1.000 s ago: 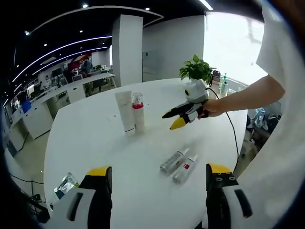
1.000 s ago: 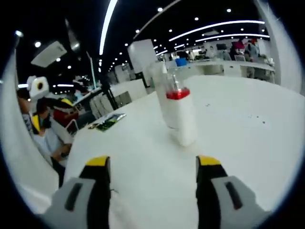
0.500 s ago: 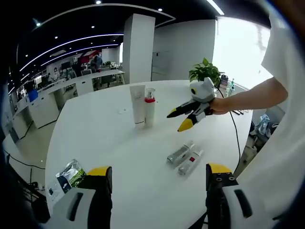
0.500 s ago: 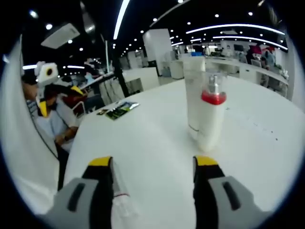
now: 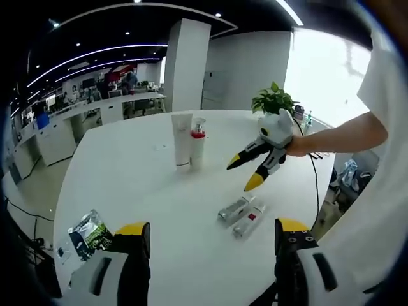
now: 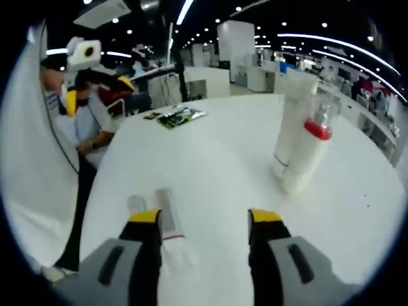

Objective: Arrange the skincare products in the storage area until every visible bottle or jar stands upright without overlapping.

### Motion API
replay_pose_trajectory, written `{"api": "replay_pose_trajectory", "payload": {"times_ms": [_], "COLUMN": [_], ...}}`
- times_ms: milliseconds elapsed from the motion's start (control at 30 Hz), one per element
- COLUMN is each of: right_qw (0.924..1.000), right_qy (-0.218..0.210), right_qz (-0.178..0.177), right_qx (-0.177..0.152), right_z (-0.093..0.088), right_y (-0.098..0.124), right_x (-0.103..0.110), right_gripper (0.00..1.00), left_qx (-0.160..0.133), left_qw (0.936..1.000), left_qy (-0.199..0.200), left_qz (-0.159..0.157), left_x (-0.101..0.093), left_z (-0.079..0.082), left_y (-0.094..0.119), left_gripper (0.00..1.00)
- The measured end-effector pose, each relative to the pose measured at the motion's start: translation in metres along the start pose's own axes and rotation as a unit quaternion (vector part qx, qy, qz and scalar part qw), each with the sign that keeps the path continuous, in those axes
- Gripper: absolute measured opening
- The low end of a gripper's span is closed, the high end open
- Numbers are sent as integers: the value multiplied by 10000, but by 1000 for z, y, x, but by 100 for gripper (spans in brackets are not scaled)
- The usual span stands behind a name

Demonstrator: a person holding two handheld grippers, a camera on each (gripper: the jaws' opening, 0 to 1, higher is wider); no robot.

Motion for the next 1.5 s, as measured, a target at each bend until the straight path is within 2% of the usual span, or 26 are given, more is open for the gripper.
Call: {"api": "replay_pose_trajectory", "payload": {"times_ms": [200,333,467,700,833,867,1033,1200,1300,1367,1400,1433,1500], "right_qw": [9978,9956,9952,9916,9853,9871,9887,9885,9852,9847,9828,9777,9745], "right_qy": [474,651,571,750,1057,974,839,1035,1418,1449,1570,1847,2000], "right_qz": [331,391,467,530,644,646,501,435,323,326,336,408,477], "right_qx": [314,545,638,913,1178,1093,1136,1010,906,908,914,912,903], "right_z": [-5,-14,-23,-33,-42,-40,-40,-27,-10,-6,-1,8,14], "right_y": [-10,-15,-22,-29,-34,-32,-32,-31,-29,-30,-30,-29,-28], "right_x": [22,26,26,32,38,36,33,34,33,35,37,41,45], "right_gripper": [39,34,33,26,19,19,18,17,17,17,17,17,17], "left_qx": [41,31,20,63,98,85,85,158,145,178,243,301,330], "left_qw": [10000,10000,10000,9999,9997,9995,9996,9988,9985,9984,9980,9969,9958], "left_qy": [16,7,-9,-152,-245,-290,-247,-452,-487,-499,-548,-697,-835], "left_qz": [9,8,2,16,-4,-11,-72,-120,-186,-190,-184,-185,-200], "left_x": [-5,-7,-11,-12,-12,-12,-14,-17,-16,-15,-14,-13,-14], "left_z": [-8,-11,-13,-12,-9,-8,-8,-7,-5,-6,-7,-6,-5], "left_y": [3,3,4,5,5,5,0,-1,-3,-5,-6,-8,-9], "left_gripper": [81,81,81,81,81,81,80,80,79,78,77,76,75]}}
Point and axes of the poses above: the point that each gripper's makers call its tool centre point, and the gripper's own axes: y roughly backward along the fingers, x roughly to its left, z roughly out of its top, the point moved 5 cm from there along y, roughly backward along the fingers, and after that the axes turned 13 degrees about y, right-handed, at the moved point
